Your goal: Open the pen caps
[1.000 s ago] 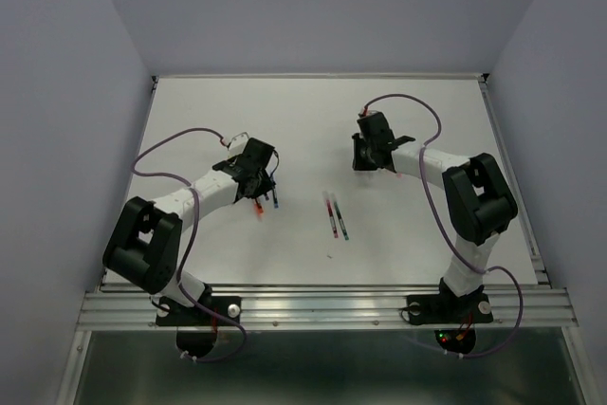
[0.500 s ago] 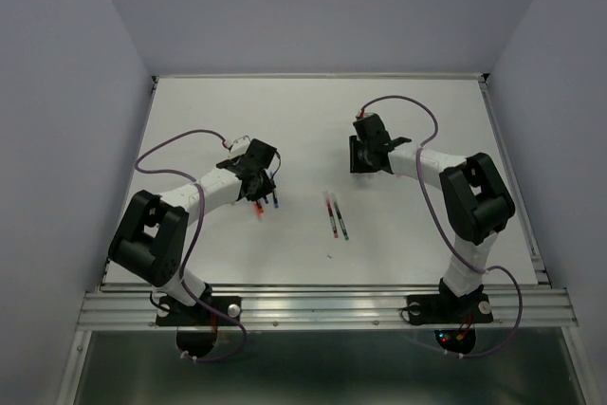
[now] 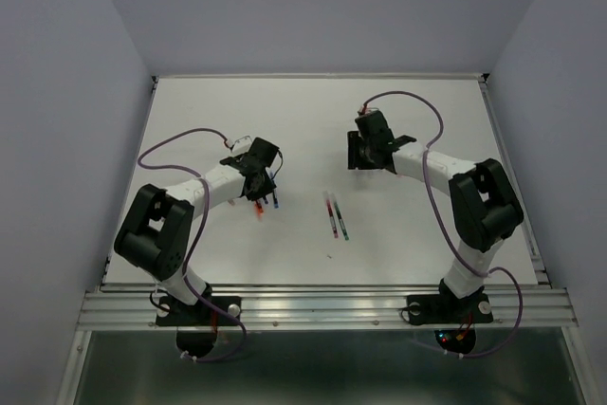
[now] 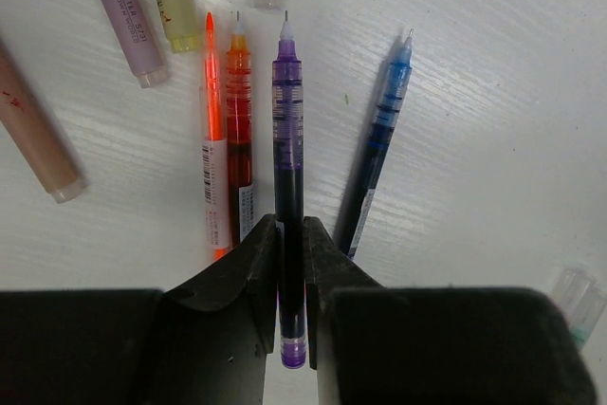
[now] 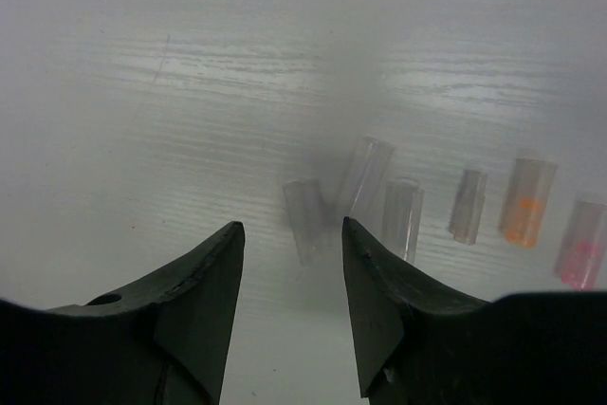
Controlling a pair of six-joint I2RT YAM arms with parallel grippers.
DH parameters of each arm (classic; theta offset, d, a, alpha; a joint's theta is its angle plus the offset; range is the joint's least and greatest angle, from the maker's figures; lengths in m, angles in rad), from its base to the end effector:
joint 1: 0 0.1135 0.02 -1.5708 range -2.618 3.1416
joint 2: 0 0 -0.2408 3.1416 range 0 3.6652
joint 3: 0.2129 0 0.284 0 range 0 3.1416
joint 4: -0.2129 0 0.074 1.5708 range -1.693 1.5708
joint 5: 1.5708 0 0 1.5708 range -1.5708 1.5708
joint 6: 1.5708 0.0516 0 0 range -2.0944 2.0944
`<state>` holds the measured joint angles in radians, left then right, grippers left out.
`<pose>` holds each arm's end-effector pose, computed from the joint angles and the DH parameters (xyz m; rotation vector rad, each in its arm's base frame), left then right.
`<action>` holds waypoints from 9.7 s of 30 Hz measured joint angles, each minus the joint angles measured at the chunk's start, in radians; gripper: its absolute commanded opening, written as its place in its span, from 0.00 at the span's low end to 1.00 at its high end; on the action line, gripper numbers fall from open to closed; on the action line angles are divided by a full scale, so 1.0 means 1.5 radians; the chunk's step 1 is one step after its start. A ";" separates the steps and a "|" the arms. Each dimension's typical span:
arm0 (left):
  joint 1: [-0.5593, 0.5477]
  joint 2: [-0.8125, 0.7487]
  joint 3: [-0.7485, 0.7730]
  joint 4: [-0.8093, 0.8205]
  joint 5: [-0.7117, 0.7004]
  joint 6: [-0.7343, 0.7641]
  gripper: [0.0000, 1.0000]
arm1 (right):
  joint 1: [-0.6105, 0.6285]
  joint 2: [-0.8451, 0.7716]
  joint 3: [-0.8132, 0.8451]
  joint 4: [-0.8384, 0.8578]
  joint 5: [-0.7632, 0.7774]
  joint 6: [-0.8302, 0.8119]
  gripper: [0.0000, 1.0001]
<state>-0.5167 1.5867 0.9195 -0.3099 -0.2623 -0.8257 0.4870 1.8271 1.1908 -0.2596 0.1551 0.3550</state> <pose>0.3094 -0.1604 0.1270 -0.4864 2.4650 -0.2183 0.3732 0.1886 0.1322 -0.0953 2.4583 0.1782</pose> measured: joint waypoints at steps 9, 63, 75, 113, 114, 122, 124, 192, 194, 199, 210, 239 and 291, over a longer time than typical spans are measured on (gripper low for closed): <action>0.000 0.005 0.013 -0.004 -0.003 0.009 0.35 | 0.000 -0.119 0.000 -0.001 0.005 0.000 0.58; 0.001 -0.297 -0.108 -0.061 -0.050 0.002 0.99 | 0.200 0.065 0.066 -0.045 -0.057 -0.049 1.00; 0.001 -0.288 -0.108 -0.061 -0.053 0.003 0.99 | 0.208 0.065 0.066 -0.052 -0.050 -0.029 0.96; 0.001 -0.274 -0.100 -0.056 -0.050 0.011 0.99 | 0.213 0.064 0.052 -0.099 0.054 0.114 0.05; 0.001 -0.273 -0.100 -0.052 -0.044 0.014 0.99 | 0.213 0.064 0.054 -0.101 0.054 0.115 0.04; 0.003 -0.346 -0.166 0.087 0.117 0.095 0.99 | 0.217 0.031 0.083 -0.105 0.044 0.116 0.03; 0.002 -0.386 -0.201 0.146 0.189 0.108 0.99 | 0.215 0.005 0.088 -0.093 0.038 0.116 0.04; -0.044 -0.300 -0.234 0.486 0.382 0.086 0.00 | 0.179 -0.150 0.024 0.181 -0.093 0.231 0.01; -0.044 -0.306 -0.239 0.489 0.381 0.086 0.00 | 0.179 -0.152 0.024 0.181 -0.090 0.220 0.01; -0.044 -0.349 -0.270 0.501 0.375 0.085 0.00 | 0.171 -0.153 0.030 0.177 -0.099 0.202 0.01; -0.066 -0.436 -0.326 0.418 0.368 0.069 0.00 | -0.063 -0.158 0.094 0.233 0.042 0.119 0.01; 0.041 -0.207 -0.164 0.047 0.046 -0.045 0.00 | -0.048 -0.133 -0.205 0.070 -0.026 0.086 0.22; 0.088 -0.327 -0.174 0.035 0.120 0.052 0.99 | 0.173 -0.032 -0.063 -0.028 0.015 -0.042 0.47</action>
<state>-0.3843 1.0969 0.6586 -0.2581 -0.0826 -0.7479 0.7467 1.7786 1.0966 -0.3019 0.1772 0.2916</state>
